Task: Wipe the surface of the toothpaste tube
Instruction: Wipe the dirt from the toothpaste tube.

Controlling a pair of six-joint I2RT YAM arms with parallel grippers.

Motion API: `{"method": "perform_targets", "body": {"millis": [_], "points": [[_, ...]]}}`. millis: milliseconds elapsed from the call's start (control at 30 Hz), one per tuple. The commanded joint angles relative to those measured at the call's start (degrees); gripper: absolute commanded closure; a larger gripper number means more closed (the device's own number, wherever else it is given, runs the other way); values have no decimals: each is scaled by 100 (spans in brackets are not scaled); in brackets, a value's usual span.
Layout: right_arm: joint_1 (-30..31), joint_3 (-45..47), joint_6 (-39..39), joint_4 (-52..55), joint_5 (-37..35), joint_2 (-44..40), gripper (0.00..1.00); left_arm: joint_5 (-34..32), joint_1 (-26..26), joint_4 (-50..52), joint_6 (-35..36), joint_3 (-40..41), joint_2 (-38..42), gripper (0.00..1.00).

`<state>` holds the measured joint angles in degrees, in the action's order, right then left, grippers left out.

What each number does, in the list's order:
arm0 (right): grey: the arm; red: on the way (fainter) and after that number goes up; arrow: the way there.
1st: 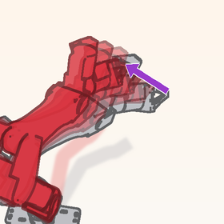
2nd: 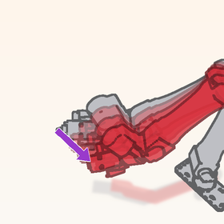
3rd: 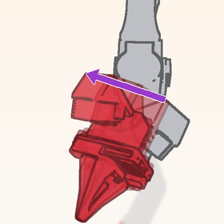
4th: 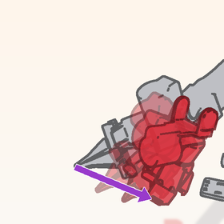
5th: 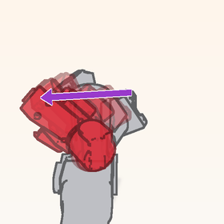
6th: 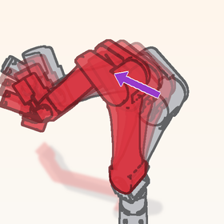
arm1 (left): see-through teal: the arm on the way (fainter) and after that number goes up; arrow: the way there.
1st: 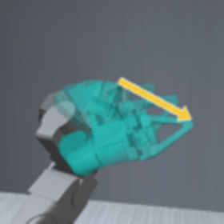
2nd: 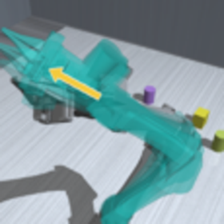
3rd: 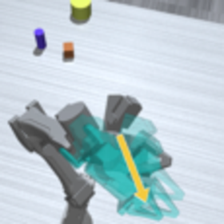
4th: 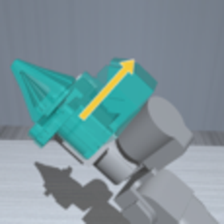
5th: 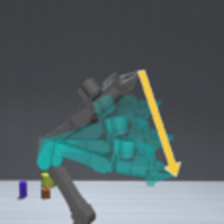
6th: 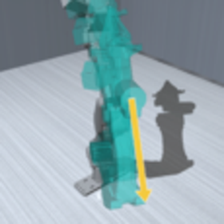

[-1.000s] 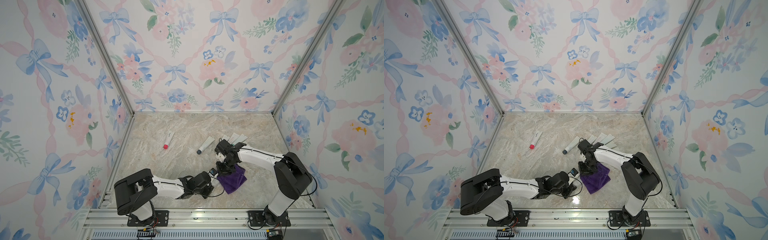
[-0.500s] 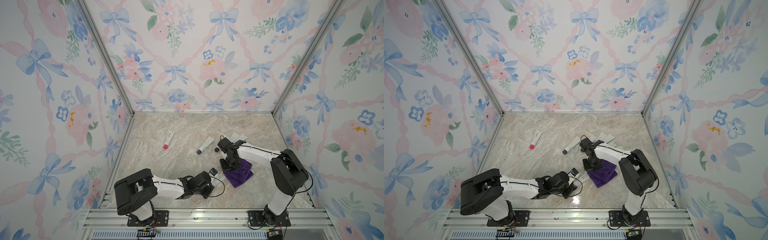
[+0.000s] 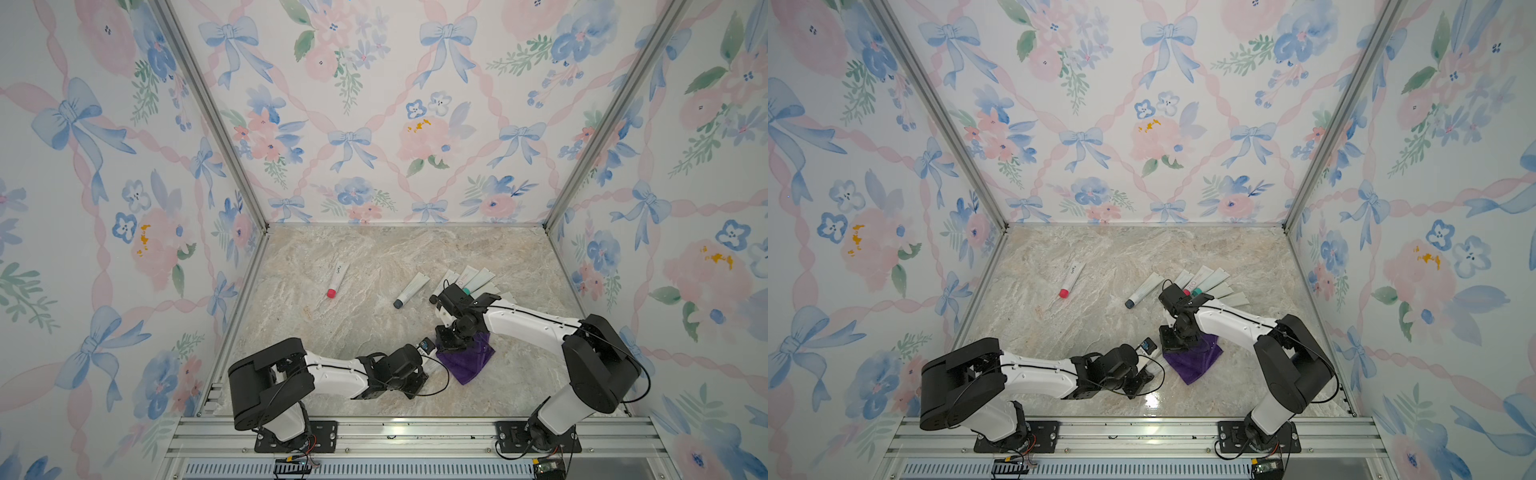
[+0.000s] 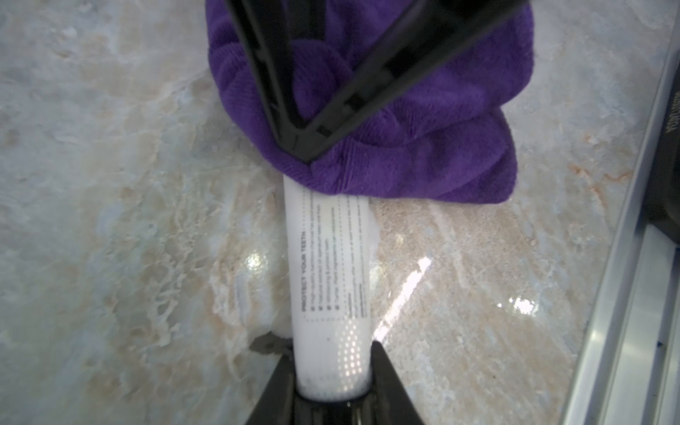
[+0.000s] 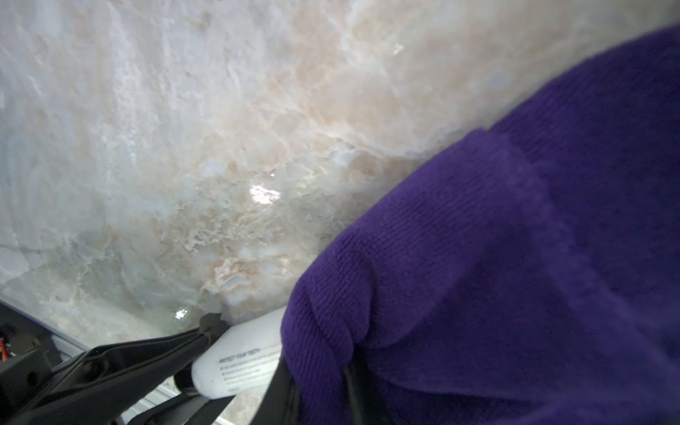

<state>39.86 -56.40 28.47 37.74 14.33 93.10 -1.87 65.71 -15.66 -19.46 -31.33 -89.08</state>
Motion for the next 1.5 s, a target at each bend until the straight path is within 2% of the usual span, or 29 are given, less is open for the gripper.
{"method": "perform_targets", "body": {"millis": [0, 100, 267, 500, 667, 967, 1100, 1267, 1467], "points": [[167, 159, 68, 183, 467, 67, 80, 82, 38, 98, 109, 87, -17, 73], [157, 69, -115, 565, -55, 140, 80, 77, 40, 94, 107, 92, -4, 73], [80, -252, -419, 1290, -1357, 642, 80, 33, 42, 98, 108, 117, 54, 73], [-114, -269, -483, 1446, -2082, 929, 80, 2, 38, 99, 101, 160, 89, 73], [-203, -182, -474, 1284, -1918, 871, 80, -6, 40, 98, 118, 129, 54, 73], [268, 182, -1, 387, 116, 29, 80, -25, 32, 98, 114, 106, 0, 73], [472, 313, 198, 201, 466, -199, 80, -17, 29, 95, 118, 73, -55, 73], [552, 385, 155, 350, 302, -181, 80, -15, 29, 97, 125, 61, -55, 73], [525, -100, -198, 1325, -1161, 463, 80, -89, 29, 93, 123, 116, 51, 73]]}}
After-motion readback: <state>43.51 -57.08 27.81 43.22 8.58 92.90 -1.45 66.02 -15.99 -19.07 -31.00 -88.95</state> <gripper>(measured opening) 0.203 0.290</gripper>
